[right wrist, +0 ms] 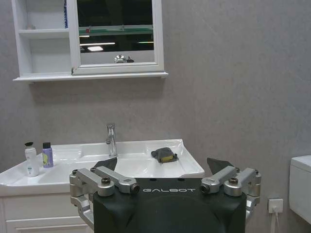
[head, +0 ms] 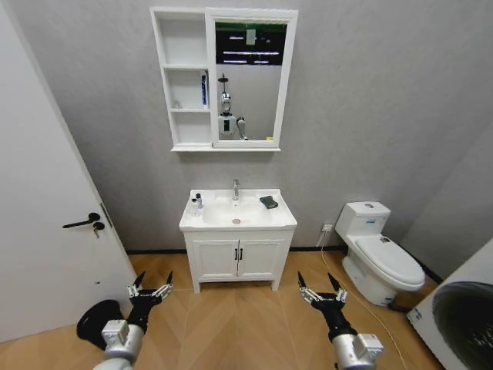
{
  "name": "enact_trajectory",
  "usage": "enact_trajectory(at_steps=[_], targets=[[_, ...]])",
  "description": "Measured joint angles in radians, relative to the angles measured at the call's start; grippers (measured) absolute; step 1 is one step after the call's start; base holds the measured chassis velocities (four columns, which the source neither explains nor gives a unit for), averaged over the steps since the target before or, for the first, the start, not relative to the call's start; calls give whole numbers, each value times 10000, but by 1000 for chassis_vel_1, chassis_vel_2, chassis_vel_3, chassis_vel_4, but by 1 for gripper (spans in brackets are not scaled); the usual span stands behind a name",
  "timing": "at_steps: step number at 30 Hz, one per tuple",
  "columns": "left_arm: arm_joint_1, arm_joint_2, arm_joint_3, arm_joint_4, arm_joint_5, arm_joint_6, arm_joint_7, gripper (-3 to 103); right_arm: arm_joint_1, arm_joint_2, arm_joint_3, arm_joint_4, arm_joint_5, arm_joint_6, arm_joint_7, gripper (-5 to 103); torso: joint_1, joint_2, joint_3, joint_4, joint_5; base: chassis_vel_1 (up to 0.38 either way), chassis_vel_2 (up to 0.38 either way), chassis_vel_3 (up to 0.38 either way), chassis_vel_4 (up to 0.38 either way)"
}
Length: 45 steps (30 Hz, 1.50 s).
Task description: Move facial cleanser and shampoo from washbasin to cabinet, then wipe washbasin with towel.
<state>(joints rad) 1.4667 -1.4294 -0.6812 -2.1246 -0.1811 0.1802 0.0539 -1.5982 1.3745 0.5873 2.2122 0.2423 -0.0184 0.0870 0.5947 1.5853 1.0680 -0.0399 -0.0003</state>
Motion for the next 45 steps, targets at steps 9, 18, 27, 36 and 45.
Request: enact_trajectory(at_steps=[9,18,27,36,45], targets=[[-278,-3,342,309,85,-1,16,97,26,30,-41,-106,-29,-7,-2,100,0,0,0,0,0,-248,251,250,-244],[-563,0,576,647,115,-5,11,97,81,-29,-3,-127,6,-48,5,100,-1,1,0,0,6,-233,234,240,-241],[-912,-41,789,951,186,-14,0,97,161,-124,27,-161,143,-135,52,100,-2,1,0,-2,1,-243,239,240,-245],[-1362,29,1055,1401,202,-10,-15,97,276,-180,-12,-175,256,-248,369,100,-1,1,0,-2,6,-223,225,226,-234],[-2289,139,1224,2410,223,-21,-72,97,98,-211,107,-32,52,-540,662,100,-2,0,0,-4,4,-93,97,80,-57]])
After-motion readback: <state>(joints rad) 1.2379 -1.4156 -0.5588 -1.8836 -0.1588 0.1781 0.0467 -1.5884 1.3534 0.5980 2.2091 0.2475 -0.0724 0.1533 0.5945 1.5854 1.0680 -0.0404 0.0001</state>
